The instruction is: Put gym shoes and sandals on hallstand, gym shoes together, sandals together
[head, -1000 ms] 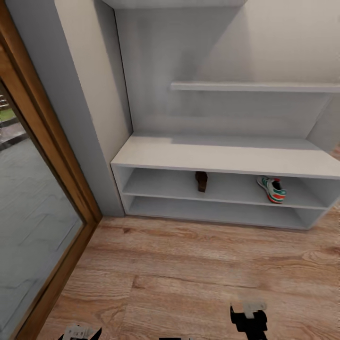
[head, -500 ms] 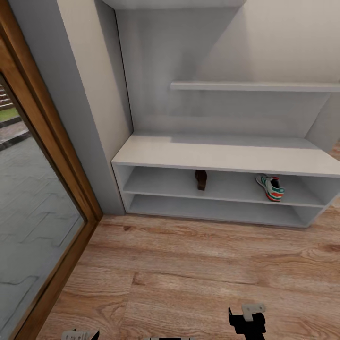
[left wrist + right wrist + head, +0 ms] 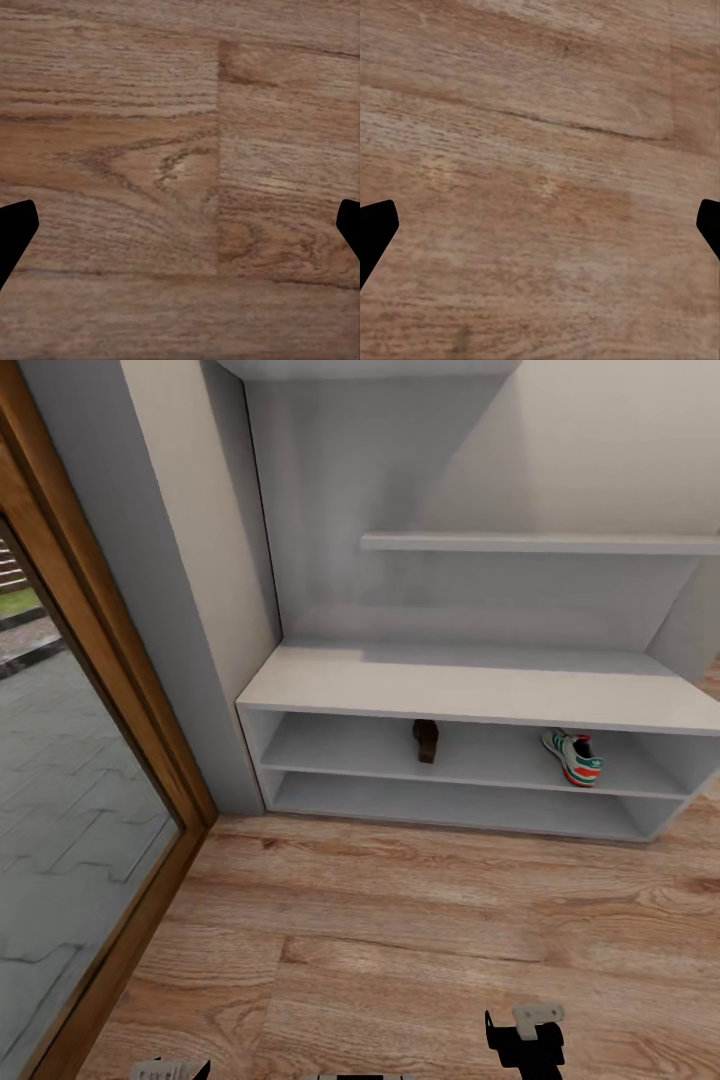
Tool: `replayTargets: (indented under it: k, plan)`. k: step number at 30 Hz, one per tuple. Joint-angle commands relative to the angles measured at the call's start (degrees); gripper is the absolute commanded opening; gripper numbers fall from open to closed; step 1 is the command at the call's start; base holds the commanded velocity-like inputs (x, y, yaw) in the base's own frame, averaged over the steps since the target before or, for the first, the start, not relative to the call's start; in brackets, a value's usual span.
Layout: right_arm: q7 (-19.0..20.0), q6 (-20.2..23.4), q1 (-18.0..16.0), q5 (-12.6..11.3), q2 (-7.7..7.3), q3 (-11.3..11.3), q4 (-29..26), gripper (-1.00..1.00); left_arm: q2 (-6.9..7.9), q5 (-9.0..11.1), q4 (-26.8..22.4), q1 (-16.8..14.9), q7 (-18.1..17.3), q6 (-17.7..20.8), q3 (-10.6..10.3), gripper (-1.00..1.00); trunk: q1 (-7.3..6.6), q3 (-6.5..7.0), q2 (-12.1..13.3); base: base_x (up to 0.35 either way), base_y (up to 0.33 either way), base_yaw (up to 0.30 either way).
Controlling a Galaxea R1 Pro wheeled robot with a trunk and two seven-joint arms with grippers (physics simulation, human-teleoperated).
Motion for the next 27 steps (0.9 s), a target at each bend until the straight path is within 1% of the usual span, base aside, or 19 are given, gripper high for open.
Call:
replayTargets:
  k: [1,7,11,21,27]
  plan:
    - [-0.5,0.0,0.0,0.6,0.02,0.1,0.0,1.00,0.00,0.6,0.1,0.0,-0.6,0.1,0.2,1.00,-0.01,-0.04,0.0,0.000,0.000,0.000]
    - [-0.6,0.0,0.0,0.4,0.09,-0.1,0.0,1.00,0.09,0.6,0.1,0.0,-0.6,0.1,0.2,1.00,-0.01,-0.04,0.0,0.000,0.000,-0.006]
    - [-0.6,0.0,0.0,0.4,0.10,-0.1,0.0,1.00,0.12,0.6,0.0,0.0,-0.6,0.1,0.2,1.00,-0.01,-0.04,0.0,0.000,0.000,-0.105]
    - [-0.7,0.0,0.0,0.3,0.07,-0.2,0.0,1.00,0.26,0.6,0.0,0.0,-0.3,0.1,0.2,1.00,-0.01,-0.04,0.0,0.000,0.000,-0.224]
    - [-0.7,0.0,0.0,0.3,0.07,-0.2,-0.1,1.00,0.46,0.6,0.1,0.0,1.4,-0.2,0.2,1.00,-0.01,-0.04,0.0,0.000,0.000,-0.259]
